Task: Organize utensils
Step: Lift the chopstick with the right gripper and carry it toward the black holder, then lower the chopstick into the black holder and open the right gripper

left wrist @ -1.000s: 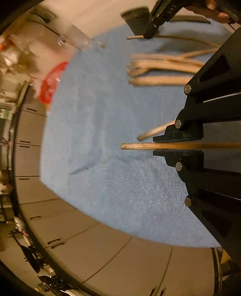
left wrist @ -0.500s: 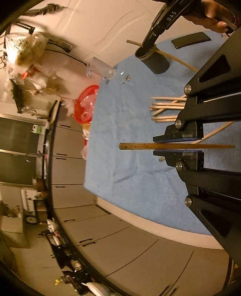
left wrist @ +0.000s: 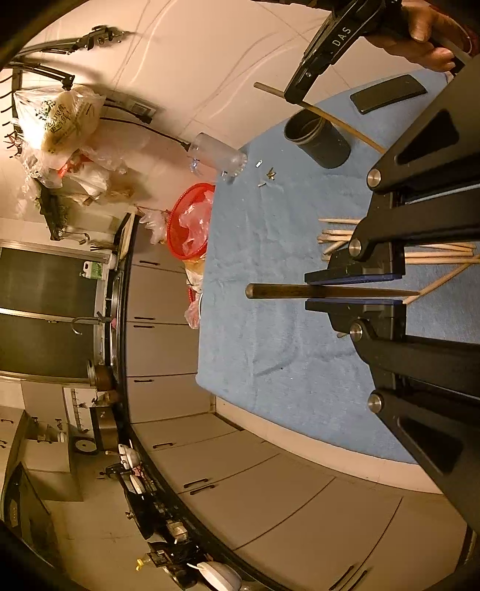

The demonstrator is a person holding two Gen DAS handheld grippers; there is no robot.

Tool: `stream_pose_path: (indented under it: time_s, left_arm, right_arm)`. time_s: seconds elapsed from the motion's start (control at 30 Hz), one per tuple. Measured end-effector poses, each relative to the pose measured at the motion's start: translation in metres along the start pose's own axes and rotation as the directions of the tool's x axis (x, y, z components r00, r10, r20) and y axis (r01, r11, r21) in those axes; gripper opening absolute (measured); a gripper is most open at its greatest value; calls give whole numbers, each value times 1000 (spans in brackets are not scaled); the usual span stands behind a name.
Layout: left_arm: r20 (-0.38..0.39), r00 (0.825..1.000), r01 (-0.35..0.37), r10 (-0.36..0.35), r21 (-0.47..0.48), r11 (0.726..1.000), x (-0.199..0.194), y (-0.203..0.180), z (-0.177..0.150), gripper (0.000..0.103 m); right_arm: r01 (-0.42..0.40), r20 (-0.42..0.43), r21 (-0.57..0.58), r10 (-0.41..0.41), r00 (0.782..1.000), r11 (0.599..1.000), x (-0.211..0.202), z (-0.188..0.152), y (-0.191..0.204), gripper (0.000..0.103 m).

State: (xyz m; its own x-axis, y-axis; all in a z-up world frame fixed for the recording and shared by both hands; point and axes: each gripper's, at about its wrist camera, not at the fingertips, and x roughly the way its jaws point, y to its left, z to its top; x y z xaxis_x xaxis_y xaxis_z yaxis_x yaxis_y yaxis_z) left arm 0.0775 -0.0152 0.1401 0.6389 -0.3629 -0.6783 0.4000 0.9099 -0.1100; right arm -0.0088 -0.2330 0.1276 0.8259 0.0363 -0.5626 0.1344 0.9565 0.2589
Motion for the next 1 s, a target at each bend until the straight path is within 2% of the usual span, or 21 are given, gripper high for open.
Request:
stream_pose_path:
  time_s: [0.27,0.57,0.73,1.0]
  left_arm:
    - [5,1000,17,-17,24,1000,-4,-18,9,7]
    - [42,994,102,-105,66,993,-20,-68,39,7]
    - [73,981,171,-178,99,980,-26,-107,65,7]
    - [66,953,289,-296,100,952,-11,-162,102,7]
  right_arm:
    - [-9,31,22,8,999,1000,-14,6,-13,7]
    - [5,142,89,-18,990,996,-50,34,-48,7]
    - [28,214,141,-58,975,990,-69,55,-75,7]
    - [75,276,204,-131,952,976,-76,92,-111,7]
